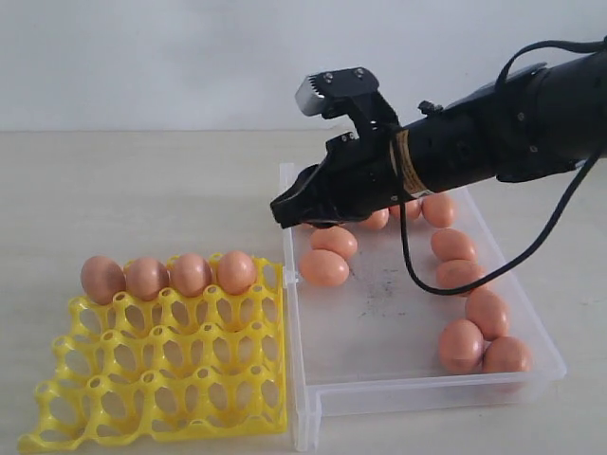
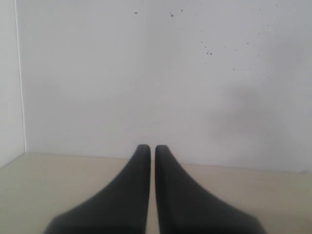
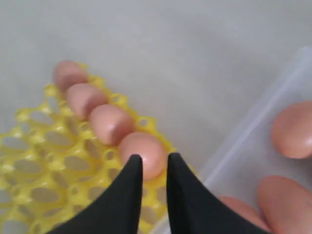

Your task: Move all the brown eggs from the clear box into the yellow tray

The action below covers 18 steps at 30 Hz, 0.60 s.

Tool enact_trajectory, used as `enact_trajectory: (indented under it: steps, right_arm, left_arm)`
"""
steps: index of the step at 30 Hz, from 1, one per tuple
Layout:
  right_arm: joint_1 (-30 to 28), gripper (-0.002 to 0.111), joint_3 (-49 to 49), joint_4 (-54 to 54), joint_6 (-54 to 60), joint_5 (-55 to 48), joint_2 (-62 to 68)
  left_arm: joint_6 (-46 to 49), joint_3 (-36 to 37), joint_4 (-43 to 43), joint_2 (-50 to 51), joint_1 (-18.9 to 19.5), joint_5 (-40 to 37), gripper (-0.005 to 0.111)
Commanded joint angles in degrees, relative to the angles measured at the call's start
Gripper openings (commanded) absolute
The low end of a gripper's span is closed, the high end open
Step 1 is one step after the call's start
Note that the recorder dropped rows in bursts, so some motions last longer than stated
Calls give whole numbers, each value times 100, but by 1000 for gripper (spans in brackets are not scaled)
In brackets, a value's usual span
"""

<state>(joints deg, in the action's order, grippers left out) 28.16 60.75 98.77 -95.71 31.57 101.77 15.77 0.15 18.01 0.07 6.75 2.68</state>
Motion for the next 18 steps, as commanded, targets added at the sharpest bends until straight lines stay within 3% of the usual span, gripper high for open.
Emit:
enact_trajectory:
  steps: [1, 6, 8, 10, 13, 16, 18]
  right_arm:
    - [-23, 18, -9, 118, 1295, 584, -58]
    - [36, 6, -9, 118, 3625, -822, -58]
    - [205, -1, -9, 118, 4200, -2432, -58]
    - [466, 0, -9, 118, 4754, -4391, -36]
    - [731, 0, -9, 118, 4937, -6368, -6]
    - [730, 0, -9, 118, 5037, -6601, -6]
    - [718, 0, -9, -806, 5995, -5826, -6]
  left_arm:
    - [20, -15, 27, -7, -16, 32, 4]
    - [20, -15, 27, -7, -16, 32, 4]
    - [20, -15, 27, -7, -16, 32, 4]
    - [20, -15, 27, -7, -16, 32, 4]
    - [20, -15, 27, -7, -16, 32, 4]
    - [20, -15, 27, -7, -16, 32, 4]
    - [20, -15, 27, -7, -16, 32, 4]
